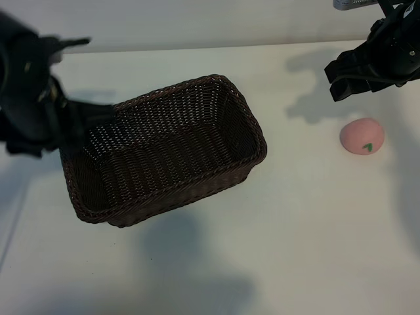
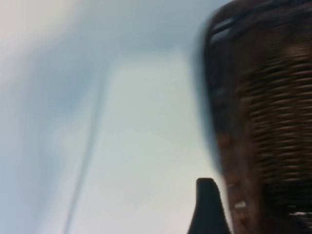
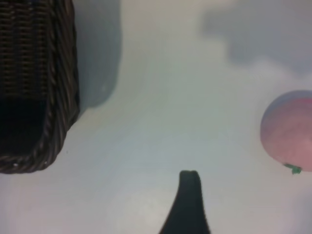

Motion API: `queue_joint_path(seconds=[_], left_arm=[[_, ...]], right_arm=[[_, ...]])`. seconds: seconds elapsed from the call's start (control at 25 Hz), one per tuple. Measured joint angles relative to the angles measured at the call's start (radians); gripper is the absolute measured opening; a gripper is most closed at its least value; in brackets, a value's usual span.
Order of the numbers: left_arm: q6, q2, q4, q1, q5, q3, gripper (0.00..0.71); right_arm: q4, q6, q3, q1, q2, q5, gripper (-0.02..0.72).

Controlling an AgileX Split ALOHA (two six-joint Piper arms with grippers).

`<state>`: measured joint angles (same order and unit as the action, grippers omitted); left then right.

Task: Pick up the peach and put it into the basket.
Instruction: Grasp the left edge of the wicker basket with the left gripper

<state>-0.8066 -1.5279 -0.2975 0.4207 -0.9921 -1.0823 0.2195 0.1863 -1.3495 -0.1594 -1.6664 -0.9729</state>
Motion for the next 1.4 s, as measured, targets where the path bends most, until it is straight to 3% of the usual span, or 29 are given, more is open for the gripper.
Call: queue_joint_path(seconds=[0.24, 0.4, 0.84, 1.4], left_arm=[[-0.172, 0.043, -0.012, -0.002, 0.131, 0.127, 0.515], [-0.198, 0.043, 0.016, -0.042, 0.199, 0.171, 0.515], [-0.009, -0.032, 0.178, -0.15, 0.274, 0.186, 0.515], [0.041, -0.203, 0.21, -0.159, 0.404, 0.188, 0.515]], right_arm=[[0.0, 0.0, 0.0, 0.0, -0.001, -0.008, 0.595], [0.0, 0.0, 0.0, 0.0, -0.002, -0.015, 0.595], [0.0, 0.0, 0.0, 0.0, -0.002, -0.017, 0.595], [0.0, 0.002, 0.0, 0.0, -0.003, -0.019, 0.595]])
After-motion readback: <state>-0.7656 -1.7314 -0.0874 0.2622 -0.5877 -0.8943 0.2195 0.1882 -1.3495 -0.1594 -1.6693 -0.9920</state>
